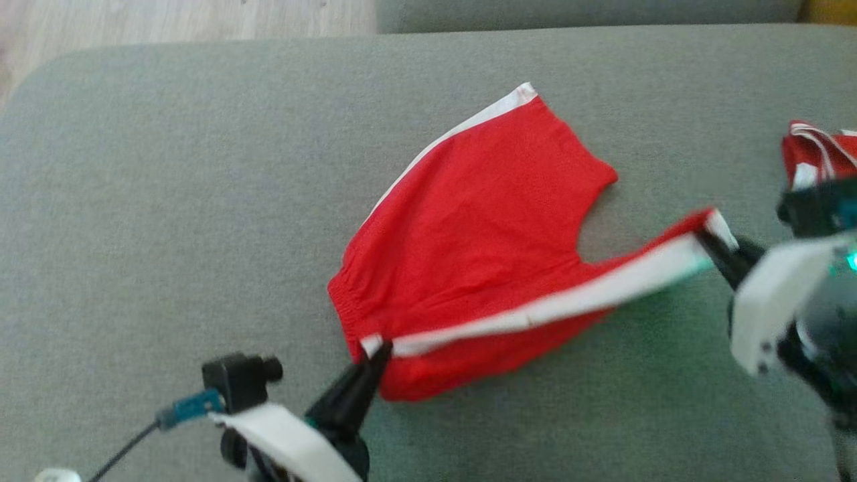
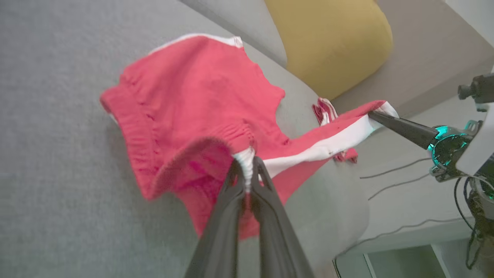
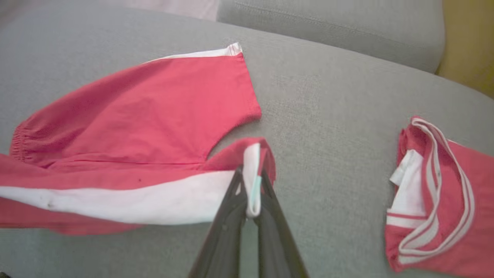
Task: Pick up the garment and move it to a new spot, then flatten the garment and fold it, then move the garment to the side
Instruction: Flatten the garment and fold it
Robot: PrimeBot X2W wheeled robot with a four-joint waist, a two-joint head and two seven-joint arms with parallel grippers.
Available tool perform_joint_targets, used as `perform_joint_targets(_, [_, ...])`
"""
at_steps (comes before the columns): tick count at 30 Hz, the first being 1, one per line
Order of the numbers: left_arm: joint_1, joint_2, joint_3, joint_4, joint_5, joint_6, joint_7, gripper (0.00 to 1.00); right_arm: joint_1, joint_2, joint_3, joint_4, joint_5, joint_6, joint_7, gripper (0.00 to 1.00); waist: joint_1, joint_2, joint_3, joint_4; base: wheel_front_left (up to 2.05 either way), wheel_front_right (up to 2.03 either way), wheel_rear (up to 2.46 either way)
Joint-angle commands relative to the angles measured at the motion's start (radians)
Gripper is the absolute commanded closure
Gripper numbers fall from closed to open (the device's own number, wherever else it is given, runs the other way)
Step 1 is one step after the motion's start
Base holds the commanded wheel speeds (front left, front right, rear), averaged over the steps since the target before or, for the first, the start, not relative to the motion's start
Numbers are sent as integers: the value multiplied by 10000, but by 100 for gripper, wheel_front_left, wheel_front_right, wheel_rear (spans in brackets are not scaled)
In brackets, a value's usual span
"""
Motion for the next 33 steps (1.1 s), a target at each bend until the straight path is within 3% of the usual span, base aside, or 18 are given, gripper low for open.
perform_joint_targets(1, [-571,45,497,-77,22,-57,-179,100,-690,-318,331,-28,98,69,-165,100,-2,-1,188,156,0,0,0])
perform_joint_targets(8, [-1717,-873,943,1457,58,-477,-689,100,-4209,-697,2067,2926,210,69,-1599,100,-2,-1,1039,675,0,0,0])
perform_joint_targets(13, [-2547,-1611,1125,2551,245,-605,-1106,100,-6244,-459,3108,4882,170,69,-2590,100,-2,-1,1643,1084,0,0,0])
perform_joint_targets(22, [-3611,-2852,1322,4345,277,-901,-1736,100,-7938,-47,3720,7622,118,69,-3775,100,-2,-1,2236,1644,0,0,0])
perform_joint_targets(23, [-3667,-2922,1309,4474,287,-957,-1772,100,-8005,6,3708,7839,133,69,-3930,0,-2,-1,2251,1664,0,0,0])
perform_joint_targets(24, [-3713,-2979,1302,4586,318,-986,-1828,69,-8065,59,3677,8039,142,69,-4112,0,-2,-1,2263,1680,0,0,0])
perform_joint_targets(25, [-3732,-3051,1319,4673,310,-1021,-1894,6,-8126,98,3698,8191,146,69,-4330,0,-2,-1,2272,1691,0,0,0])
perform_joint_targets(26, [-3738,-3100,1310,4752,299,-1064,-1917,0,-8184,132,3700,8334,157,69,-4578,0,-2,-1,2272,1691,0,0,0])
perform_joint_targets(33, [-3412,-3054,1184,4941,278,-1284,-2001,0,-8236,273,3940,9035,681,69,-5678,0,-2,-1,1964,1537,0,0,0])
